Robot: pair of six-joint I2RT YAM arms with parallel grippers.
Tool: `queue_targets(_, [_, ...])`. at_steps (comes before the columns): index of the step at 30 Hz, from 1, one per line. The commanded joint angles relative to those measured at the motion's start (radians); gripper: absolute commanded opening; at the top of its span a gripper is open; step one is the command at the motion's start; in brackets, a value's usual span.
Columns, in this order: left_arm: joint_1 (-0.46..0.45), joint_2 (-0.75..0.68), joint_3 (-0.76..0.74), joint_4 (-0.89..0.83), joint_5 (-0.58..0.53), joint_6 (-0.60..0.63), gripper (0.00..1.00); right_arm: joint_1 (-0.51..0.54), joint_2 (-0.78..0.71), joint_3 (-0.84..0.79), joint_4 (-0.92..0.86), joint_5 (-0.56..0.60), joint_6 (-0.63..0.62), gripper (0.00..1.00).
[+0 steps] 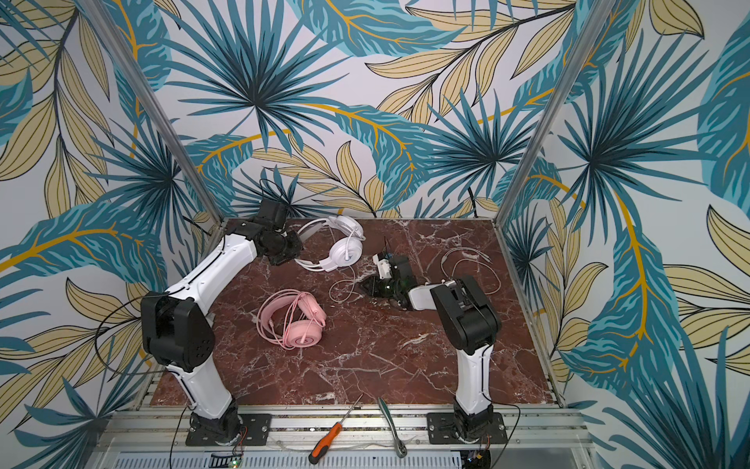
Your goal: Wrap the headphones
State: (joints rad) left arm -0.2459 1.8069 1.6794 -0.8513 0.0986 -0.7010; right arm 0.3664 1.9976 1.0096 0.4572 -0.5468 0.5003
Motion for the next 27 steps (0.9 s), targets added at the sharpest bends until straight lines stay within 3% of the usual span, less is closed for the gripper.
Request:
queue_targets(1, [-0.001, -0.005, 0.074, 0.047, 0.121, 0.091, 0.00, -0.021, -0.004, 0.022, 0.012, 0.000, -0.019, 0.38])
queue_targets(4, [0.000, -0.004, 0.100, 0.028, 0.153, 0.139, 0.00, -0.029, 0.023, 0.071, 0.006, 0.002, -0.033, 0.48])
queue_targets(11, [0.000, -0.023, 0.098, 0.008, 0.171, 0.193, 0.00, -0.031, 0.105, 0.163, 0.076, -0.068, 0.005, 0.54])
queue_targets(20, [-0.001, -0.014, 0.115, 0.008, 0.201, 0.187, 0.00, -0.028, 0.175, 0.186, 0.099, -0.072, 0.087, 0.55])
queue_targets(27, [0.000, -0.009, 0.128, 0.007, 0.203, 0.177, 0.00, -0.005, 0.205, 0.210, 0.109, -0.116, 0.108, 0.49])
